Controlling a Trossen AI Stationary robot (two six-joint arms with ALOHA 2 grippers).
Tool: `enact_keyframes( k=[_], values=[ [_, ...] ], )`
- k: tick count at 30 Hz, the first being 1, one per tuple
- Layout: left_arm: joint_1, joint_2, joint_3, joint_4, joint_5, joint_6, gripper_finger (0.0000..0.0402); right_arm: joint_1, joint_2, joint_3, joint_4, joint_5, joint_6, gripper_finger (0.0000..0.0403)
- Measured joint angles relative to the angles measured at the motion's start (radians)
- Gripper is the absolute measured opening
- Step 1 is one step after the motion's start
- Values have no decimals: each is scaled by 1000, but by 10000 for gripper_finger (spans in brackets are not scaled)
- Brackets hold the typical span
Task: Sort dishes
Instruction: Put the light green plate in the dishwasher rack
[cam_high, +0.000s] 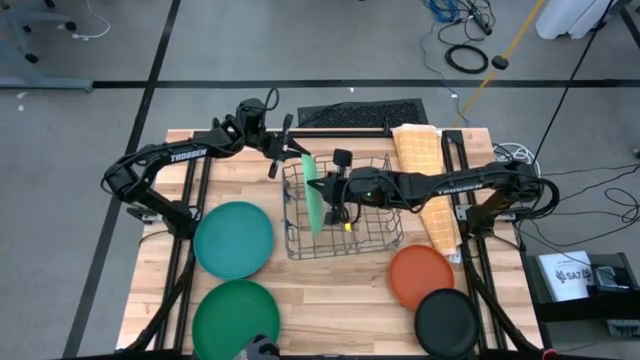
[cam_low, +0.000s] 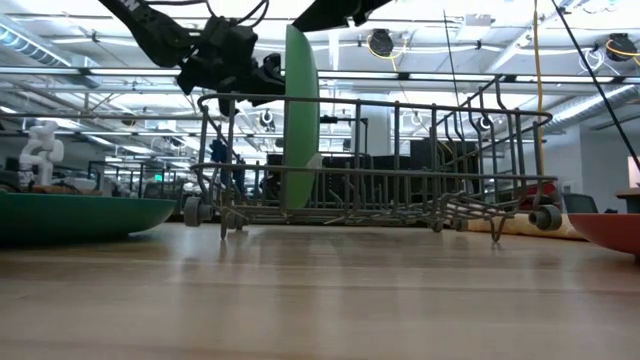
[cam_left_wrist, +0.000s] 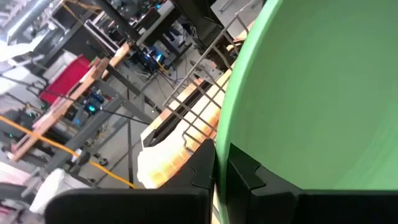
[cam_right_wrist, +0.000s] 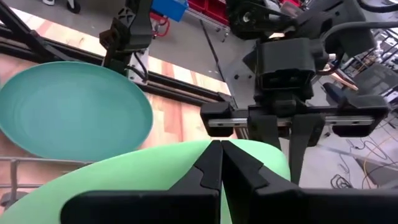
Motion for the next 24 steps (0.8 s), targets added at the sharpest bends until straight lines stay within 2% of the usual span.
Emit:
enact_keyframes(
  k=[4, 12, 15, 24],
  values=[
    [0, 2, 0, 13, -6, -63, 37, -2, 2, 0, 5, 1, -4, 3],
    [0, 3, 0, 17, 3, -167, 149, -2, 2, 0, -1, -2, -5, 3],
    [0, 3, 0, 19, 2, -172, 180, -2, 2, 0, -1, -2, -5, 3],
    [0, -23, 0, -27, -3, -232, 216, -2, 1, 0, 1, -1, -14, 3]
  ],
)
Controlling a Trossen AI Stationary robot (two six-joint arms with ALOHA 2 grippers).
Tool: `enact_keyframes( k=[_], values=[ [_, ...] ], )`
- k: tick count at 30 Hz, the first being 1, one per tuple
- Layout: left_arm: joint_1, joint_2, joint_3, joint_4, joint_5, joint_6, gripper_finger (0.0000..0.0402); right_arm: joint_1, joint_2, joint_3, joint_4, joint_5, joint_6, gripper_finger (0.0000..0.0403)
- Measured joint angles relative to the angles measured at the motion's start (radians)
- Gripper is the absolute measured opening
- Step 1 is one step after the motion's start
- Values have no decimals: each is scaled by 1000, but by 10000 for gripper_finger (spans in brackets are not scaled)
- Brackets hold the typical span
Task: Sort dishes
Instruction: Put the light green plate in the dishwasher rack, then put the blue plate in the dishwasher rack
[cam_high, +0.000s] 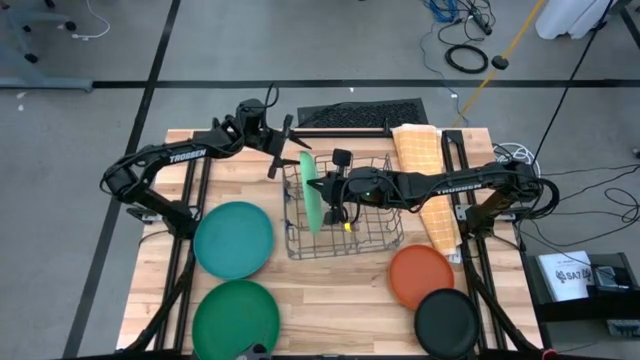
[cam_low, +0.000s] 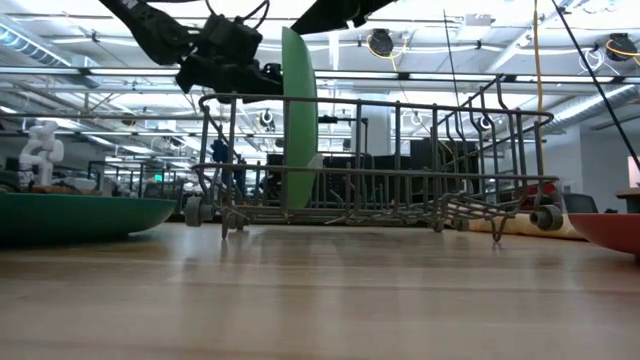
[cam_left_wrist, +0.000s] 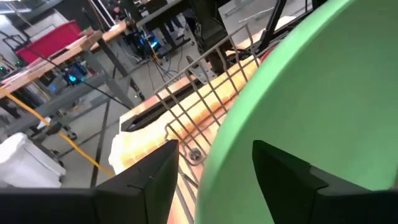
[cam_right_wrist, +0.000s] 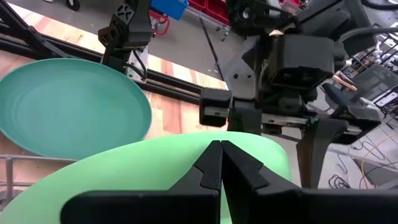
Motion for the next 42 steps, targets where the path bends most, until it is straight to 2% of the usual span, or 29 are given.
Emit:
enact_keyframes(
  k=[7, 15, 18, 20, 24, 26, 29, 32, 35, 42],
  values=[
    [0, -100, 0, -155, -31, 7, 217, 0, 0, 0, 10, 0, -40, 3],
    [0, -196, 0, -238, -330, -21, 218, 0, -18, -1, 49, 4, -87, 3],
    [0, -263, 0, -306, -403, -64, 218, 3, -40, -1, 54, 5, -109, 3],
    [-1, -319, 0, -343, -418, -109, 217, 3, -62, -1, 46, 5, -130, 3],
    [-38, -439, 0, -368, -420, -303, 217, 3, -108, -1, 36, 5, -167, 3],
    [-74, -493, 0, -387, -427, -359, 217, 3, -133, -1, 24, 5, -180, 3],
    [-160, -550, 0, -452, -495, -394, 217, 3, -167, -1, -17, 5, -186, 3],
    [-267, -570, 19, -599, -635, -496, 217, 3, -193, -1, -85, 3, -185, 3],
    [-368, -557, 51, -762, -765, -673, 217, 3, -211, -1, -141, -1, -191, 3],
    [-600, -499, 59, -893, -779, -1082, 216, 11, -215, -1, -172, -5, -199, 3]
  ],
)
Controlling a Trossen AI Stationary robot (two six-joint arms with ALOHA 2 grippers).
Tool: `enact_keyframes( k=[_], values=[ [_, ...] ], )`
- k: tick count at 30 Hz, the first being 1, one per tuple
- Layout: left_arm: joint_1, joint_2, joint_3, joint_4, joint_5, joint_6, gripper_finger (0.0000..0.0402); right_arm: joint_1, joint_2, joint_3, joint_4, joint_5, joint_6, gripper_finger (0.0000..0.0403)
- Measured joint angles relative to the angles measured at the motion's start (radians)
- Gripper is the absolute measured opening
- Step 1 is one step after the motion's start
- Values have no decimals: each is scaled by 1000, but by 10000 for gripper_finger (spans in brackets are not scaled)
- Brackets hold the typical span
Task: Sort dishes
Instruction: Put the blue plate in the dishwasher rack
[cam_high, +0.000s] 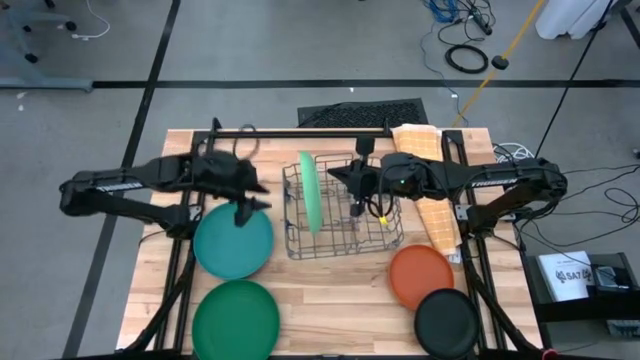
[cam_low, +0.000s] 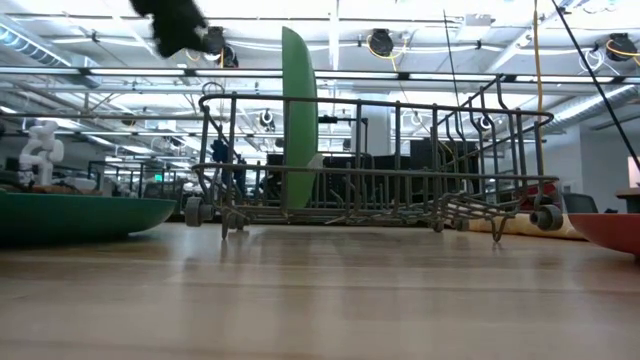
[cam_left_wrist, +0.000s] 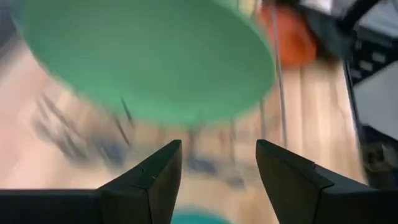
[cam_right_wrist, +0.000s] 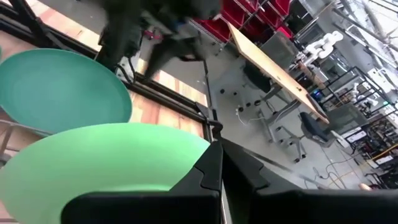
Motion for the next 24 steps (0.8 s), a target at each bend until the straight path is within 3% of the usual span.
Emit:
enact_keyframes(
  k=[5, 8, 17, 24],
  values=[
    [-151, 85, 0, -228, -37, -307, 206, 32, 0, 0, -25, -1, 8, 3],
    [-231, 160, 0, -250, -59, -437, 201, 50, 0, 0, -21, -2, -21, 3],
    [-408, 407, -1, -229, -71, -600, 200, 78, 0, 0, 0, -1, -31, 3],
    [-454, 483, -2, -191, -78, -700, 200, 90, 0, 0, -53, -3, 6, 3]
  ],
)
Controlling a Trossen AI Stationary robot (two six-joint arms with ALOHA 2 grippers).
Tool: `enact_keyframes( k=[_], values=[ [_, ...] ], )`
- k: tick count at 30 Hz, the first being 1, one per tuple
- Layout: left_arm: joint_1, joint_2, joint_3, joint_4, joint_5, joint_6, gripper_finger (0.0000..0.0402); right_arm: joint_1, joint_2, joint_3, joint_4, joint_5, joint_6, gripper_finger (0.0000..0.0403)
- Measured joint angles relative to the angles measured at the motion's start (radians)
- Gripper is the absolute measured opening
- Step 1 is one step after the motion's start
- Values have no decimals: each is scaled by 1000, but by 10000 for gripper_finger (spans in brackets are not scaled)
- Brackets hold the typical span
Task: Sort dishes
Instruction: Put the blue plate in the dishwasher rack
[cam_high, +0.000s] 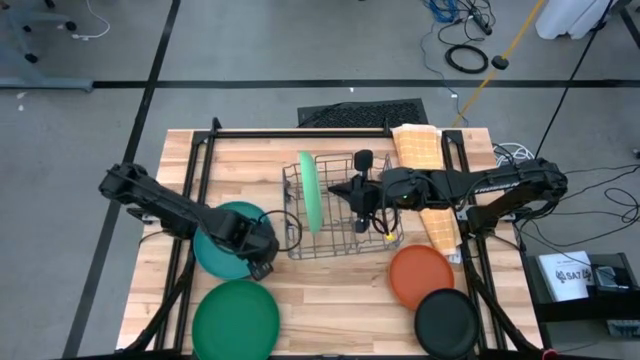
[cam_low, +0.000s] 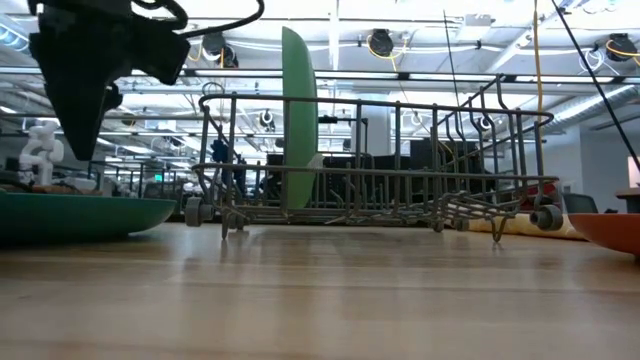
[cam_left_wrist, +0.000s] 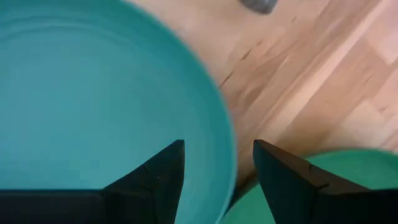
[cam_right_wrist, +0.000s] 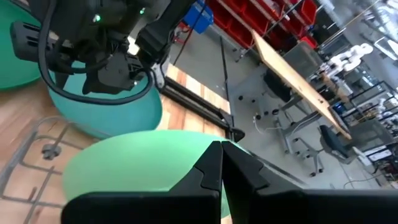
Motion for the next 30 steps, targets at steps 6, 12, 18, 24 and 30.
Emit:
enact_keyframes(
  k=[6, 12, 18, 24, 30],
  values=[
    [-7, 52, 0, 42, 0, -43, 200, 0, 0, 0, -13, -23, 17, 3],
    [-7, 111, -9, 35, 7, -68, 200, 0, 1, 0, -13, -23, 14, 3],
    [-7, 162, -29, 34, 17, -62, 200, 0, 1, 0, -12, -23, -1, 3],
    [-8, 188, -29, 32, -14, -39, 200, 0, 1, 0, -11, -23, -6, 3],
    [-8, 242, -29, 23, -38, -14, 199, 0, 1, 0, -8, -23, -7, 3]
  ],
)
